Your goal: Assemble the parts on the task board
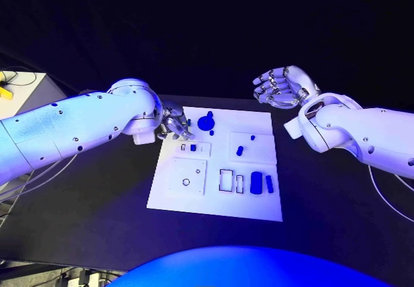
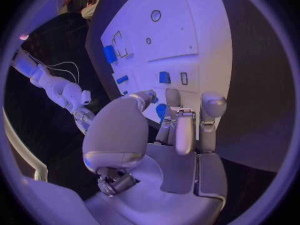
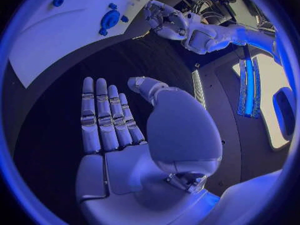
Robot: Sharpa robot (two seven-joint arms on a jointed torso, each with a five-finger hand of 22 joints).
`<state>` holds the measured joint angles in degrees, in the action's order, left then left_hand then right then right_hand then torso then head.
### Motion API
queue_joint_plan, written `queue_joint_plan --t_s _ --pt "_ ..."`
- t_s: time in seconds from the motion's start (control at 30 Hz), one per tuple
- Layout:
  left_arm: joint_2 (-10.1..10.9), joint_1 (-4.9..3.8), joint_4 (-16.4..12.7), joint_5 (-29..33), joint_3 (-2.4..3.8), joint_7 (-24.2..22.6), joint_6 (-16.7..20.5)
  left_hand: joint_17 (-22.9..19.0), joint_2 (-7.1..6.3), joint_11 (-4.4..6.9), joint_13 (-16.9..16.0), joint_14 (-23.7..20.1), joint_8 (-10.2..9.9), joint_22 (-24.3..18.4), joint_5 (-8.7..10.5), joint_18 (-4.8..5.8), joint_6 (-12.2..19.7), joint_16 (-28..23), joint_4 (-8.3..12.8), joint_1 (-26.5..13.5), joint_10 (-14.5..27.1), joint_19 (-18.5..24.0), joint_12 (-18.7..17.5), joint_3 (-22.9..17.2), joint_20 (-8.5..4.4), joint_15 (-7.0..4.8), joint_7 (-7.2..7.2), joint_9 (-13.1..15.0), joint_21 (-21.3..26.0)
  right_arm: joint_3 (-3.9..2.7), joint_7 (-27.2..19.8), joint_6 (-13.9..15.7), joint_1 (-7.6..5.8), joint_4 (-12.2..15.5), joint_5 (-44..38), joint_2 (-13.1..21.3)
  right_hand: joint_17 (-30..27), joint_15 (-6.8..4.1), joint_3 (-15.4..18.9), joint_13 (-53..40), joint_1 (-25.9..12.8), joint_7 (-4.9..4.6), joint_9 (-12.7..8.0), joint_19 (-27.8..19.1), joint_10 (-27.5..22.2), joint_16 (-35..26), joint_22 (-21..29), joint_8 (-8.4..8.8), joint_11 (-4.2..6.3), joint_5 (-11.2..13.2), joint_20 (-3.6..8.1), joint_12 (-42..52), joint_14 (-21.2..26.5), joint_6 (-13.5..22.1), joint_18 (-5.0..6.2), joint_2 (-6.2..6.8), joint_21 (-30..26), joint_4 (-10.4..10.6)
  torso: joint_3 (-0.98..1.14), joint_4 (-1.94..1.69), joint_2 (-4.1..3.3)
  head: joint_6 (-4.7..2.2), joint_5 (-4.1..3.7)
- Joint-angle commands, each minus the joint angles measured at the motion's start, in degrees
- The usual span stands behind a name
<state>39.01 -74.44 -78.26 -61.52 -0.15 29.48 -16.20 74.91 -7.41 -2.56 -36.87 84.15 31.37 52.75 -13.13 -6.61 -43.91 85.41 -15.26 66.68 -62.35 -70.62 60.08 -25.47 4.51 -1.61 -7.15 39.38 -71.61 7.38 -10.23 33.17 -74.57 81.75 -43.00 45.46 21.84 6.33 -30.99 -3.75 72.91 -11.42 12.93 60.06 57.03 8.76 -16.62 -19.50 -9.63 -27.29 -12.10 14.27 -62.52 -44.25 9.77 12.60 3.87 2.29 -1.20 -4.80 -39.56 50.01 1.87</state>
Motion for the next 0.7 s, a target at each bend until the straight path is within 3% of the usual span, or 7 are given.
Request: queue_joint_plan --t_s 0.03,0.13,0.5,0.7 --pt "0.1 0.42 -0.38 2.65 -0.03 -1.36 5.39 6.18 -0.39 -0.21 0.09 2.86 -0.69 -0.09 0.08 -0.67 0.49 -0.22 -0.58 0.34 0.2 -0.11 -0.01 -0.25 0.6 0.53 -0.31 -0.58 0.36 -0.01 -0.41 -0.58 0.08 0.13 -0.19 0.03 -0.12 0.42 0.21 0.09 -0.71 -2.62 -0.09 0.02 0.13 -0.3 0.26 -0.22 -0.43 -0.3 -0.47 -0.19 -0.14 0.48 0.63 -0.22 -0.17 -0.21 -0.03 0.01 0.02 -0.01 0.17" --pt "0.03 0.85 -0.31 2.82 -0.1 -1.46 6.32 6.04 -0.9 -0.43 0.22 2.81 -0.97 -0.09 0.46 -0.68 0.02 -0.25 -1.42 -1.04 0.06 -0.13 0.29 0.65 0.83 0.75 -0.49 -1.34 0.35 -0.01 -0.45 -0.53 0.12 0.15 -0.19 0.05 -0.12 0.42 0.21 0.09 -0.71 -2.62 -0.09 0.02 0.13 -0.3 0.26 -0.22 -0.43 -0.3 -0.47 -0.19 -0.14 0.48 0.63 -0.22 -0.17 -0.21 -0.01 0.03 0.02 -0.01 0.3" --pt "-0.85 2.39 0.4 -0.46 -0.48 -1.09 6.66 6.04 -1.54 -0.25 0.09 2.83 -0.97 0.02 0.54 -0.71 -0.85 -0.15 -1.5 -4.82 -0.45 -0.26 1.16 4.18 0.84 0.66 -0.17 -2.59 0.27 -0.01 -0.55 -0.38 0.2 0.16 -0.17 0.08 -0.12 0.42 0.21 0.09 -0.71 -2.62 -0.09 0.02 0.13 -0.3 0.26 -0.22 -0.43 -0.3 -0.47 -0.19 -0.14 0.48 0.63 -0.22 -0.17 -0.21 0.04 0.1 -0.14 -0.01 0.18" --pt "-1.02 2.74 0.61 -2.81 -0.61 -0.82 5.49 5.93 -1.36 0.12 -1.16 2.82 -0.09 0.07 2.1 -0.7 -1.55 -0.15 -1.59 -6.9 -1.46 -0.33 2.56 6.64 0.55 0.34 0.29 -2.9 0.25 -0.01 -0.52 -0.4 0.21 0.19 -0.16 0.15 -0.12 0.42 0.21 0.09 -0.71 -2.62 -0.09 0.02 0.13 -0.3 0.26 -0.22 -0.43 -0.3 -0.47 -0.19 -0.14 0.48 0.63 -0.22 -0.17 -0.21 0.07 0.03 -0.13 -0.01 0.06"
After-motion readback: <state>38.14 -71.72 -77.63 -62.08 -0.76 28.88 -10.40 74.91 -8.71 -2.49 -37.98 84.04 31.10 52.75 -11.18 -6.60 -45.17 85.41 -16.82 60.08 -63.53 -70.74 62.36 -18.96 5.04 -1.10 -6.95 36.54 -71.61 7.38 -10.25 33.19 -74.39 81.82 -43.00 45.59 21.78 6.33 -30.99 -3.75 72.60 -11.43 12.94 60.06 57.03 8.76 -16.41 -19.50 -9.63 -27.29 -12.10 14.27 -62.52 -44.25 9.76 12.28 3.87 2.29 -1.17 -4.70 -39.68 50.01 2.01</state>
